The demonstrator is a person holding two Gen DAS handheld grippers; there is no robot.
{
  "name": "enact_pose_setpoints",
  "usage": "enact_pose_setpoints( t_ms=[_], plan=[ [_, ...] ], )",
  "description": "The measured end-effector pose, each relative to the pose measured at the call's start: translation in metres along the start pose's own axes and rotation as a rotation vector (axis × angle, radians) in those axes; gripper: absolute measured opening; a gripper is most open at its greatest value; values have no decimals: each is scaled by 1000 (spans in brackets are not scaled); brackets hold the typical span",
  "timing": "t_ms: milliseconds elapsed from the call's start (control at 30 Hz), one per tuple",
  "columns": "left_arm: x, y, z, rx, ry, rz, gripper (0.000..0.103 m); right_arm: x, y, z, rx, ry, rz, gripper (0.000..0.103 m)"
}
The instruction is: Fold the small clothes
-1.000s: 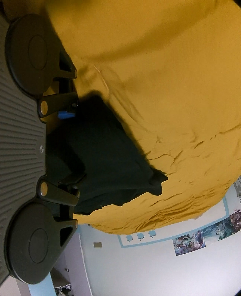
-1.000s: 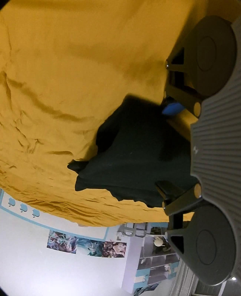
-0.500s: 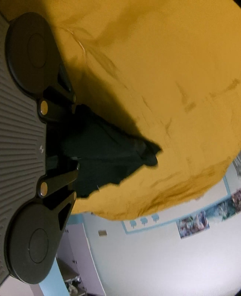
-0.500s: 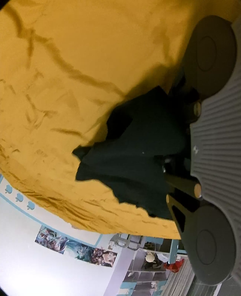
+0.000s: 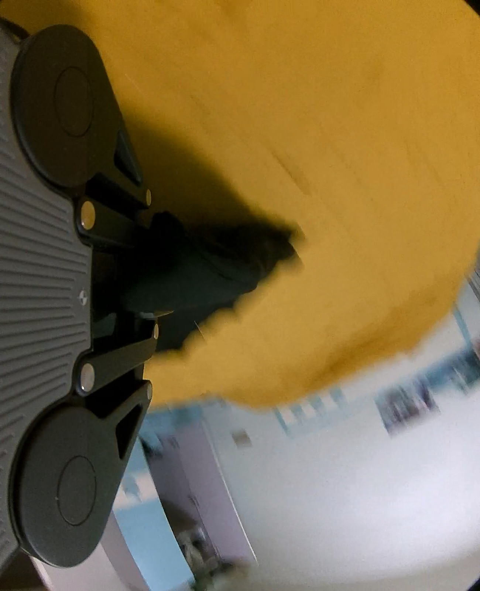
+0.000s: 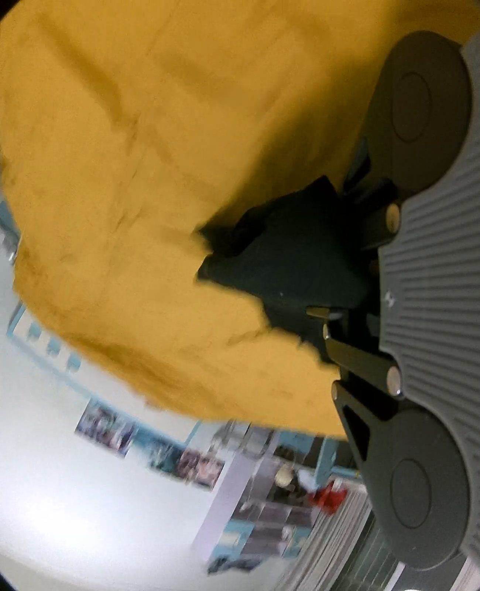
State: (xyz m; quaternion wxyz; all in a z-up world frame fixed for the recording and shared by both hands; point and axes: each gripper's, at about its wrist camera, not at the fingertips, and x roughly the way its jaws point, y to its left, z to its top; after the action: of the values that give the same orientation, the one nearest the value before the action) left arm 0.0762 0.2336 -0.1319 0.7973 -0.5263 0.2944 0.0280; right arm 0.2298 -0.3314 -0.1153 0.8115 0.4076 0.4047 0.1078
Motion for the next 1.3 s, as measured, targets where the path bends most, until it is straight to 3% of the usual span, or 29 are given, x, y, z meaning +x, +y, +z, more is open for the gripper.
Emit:
enact_pose_setpoints(
  t_ms=[33,67,100,167,200,267,333,400,500,600,700,867,1000,1300],
  plan=[
    [2,18,-8,-18,38,58,10,0,-17,-9,24,15,-36,3],
    [0,32,-13,-45,57,99,13,1,-33,-16,48,28,-71,13],
    [-6,48,-16,-87,56,69,14,-2,-46,-20,62,27,-98,17],
    [-27,59,-14,-147,42,34,18,-15,-63,-20,71,22,-49,17],
    [-39,57,-10,-131,32,44,20,-27,-63,-17,55,13,-59,22],
    [-60,43,1,-58,14,99,32,-51,-57,-8,-3,-46,-116,47],
    [-74,17,15,96,-44,169,32,-72,-41,3,-122,-143,-174,57],
    [-70,-11,27,230,-82,178,32,-77,-15,16,-297,-201,-197,57],
    [-40,-50,49,390,-112,134,32,-53,30,31,-494,-247,-217,57],
    [11,-80,67,514,-119,151,36,-7,63,40,-675,-238,-215,57],
    [62,-92,79,567,-106,197,37,55,83,48,-831,-209,-240,56],
    [109,-81,82,587,-44,290,38,132,80,65,-869,-135,-258,57],
    [130,-74,85,597,13,305,46,179,80,81,-851,-103,-276,57],
    [163,-73,87,701,53,338,43,198,71,78,-825,-62,-252,57]
  ],
)
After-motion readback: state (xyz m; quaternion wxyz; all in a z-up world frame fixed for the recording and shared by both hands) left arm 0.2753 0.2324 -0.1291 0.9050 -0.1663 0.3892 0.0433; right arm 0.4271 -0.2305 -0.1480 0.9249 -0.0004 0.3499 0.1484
